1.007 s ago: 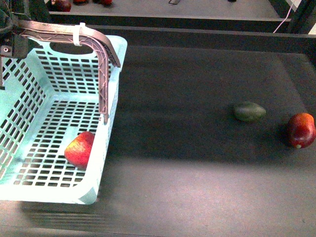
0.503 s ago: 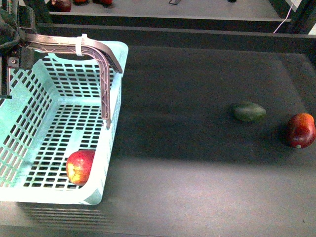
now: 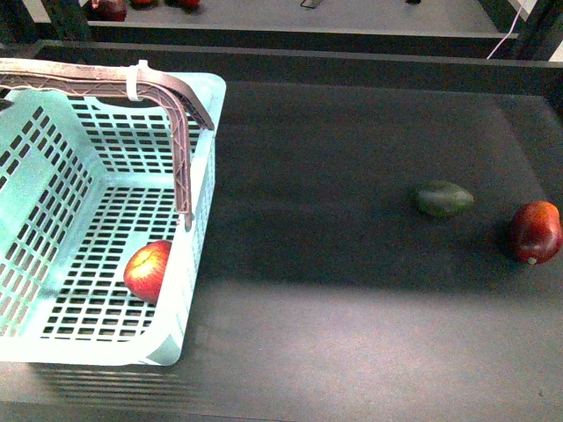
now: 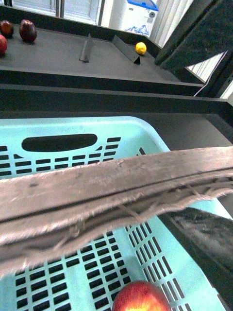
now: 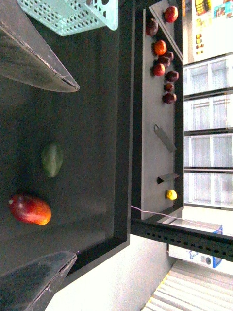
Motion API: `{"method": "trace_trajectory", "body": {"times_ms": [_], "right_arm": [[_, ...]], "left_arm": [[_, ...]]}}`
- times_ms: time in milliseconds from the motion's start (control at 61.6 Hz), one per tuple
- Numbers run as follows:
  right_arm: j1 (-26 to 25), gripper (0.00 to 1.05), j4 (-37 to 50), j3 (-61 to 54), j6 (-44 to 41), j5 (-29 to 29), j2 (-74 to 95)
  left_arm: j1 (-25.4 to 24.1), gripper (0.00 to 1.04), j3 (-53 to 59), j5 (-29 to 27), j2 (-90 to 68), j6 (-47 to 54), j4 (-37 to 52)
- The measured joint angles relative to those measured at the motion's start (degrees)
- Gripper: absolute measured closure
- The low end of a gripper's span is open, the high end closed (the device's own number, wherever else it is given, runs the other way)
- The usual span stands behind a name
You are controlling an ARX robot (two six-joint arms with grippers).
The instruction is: Pick apple with right arm and hold basket with left
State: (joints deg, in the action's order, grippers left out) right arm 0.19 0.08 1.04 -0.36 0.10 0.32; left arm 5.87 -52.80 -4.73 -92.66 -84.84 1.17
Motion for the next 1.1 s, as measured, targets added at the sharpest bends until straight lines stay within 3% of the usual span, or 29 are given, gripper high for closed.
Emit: {"method": "trace_trajectory", "body": {"times_ms": [227, 438, 471, 520, 585, 715, 779, 926, 991, 1104], "right_arm": [[0.00, 0.09, 0.00, 0.00, 0.02, 0.02, 0.00], [0.00, 0.09, 0.00, 0.00, 0.00, 0.02, 0.00], [0.00, 0.09, 0.00, 0.00, 0.02, 0.00, 0.00], [0.00, 0.09, 0.00, 0.00, 0.02, 0.00, 0.00], [0.00, 0.09, 0.00, 0.00, 0.02, 0.02, 0.00], [0.00, 0.09, 0.00, 0.00, 0.02, 0.02, 0.00], [0.00, 0.09, 0.00, 0.00, 0.00, 0.02, 0.00], [0.00, 0.09, 0.00, 0.00, 0.02, 0.02, 0.00], [0.00, 0.09, 0.00, 0.00, 0.02, 0.02, 0.00], [0.00, 0.09, 0.00, 0.00, 0.02, 0.02, 0.00]], "left_arm": [[2.67, 0.07, 8.59, -2.54, 21.79, -0.57, -7.93], [3.50, 0.08, 9.11, -2.69, 23.82, -0.11, -7.50], [3.50, 0.12, 11.54, -3.56, 24.02, 4.70, -1.07], [3.06, 0.23, 18.53, -3.63, 24.90, 20.98, 15.89], [2.27, 0.35, 25.79, -2.84, 26.58, 39.65, 30.58], [0.79, 0.61, 32.65, -1.51, 31.47, 70.36, 40.15], [0.07, 0.73, 35.28, -1.01, 33.66, 77.35, 40.50], [-1.25, 1.02, 40.50, 0.42, 38.34, 82.55, 40.39], [-3.67, 1.02, 42.12, 4.02, 40.72, 83.38, 39.82], [-5.62, 1.02, 44.50, 4.39, 44.41, 83.73, 38.53]]}}
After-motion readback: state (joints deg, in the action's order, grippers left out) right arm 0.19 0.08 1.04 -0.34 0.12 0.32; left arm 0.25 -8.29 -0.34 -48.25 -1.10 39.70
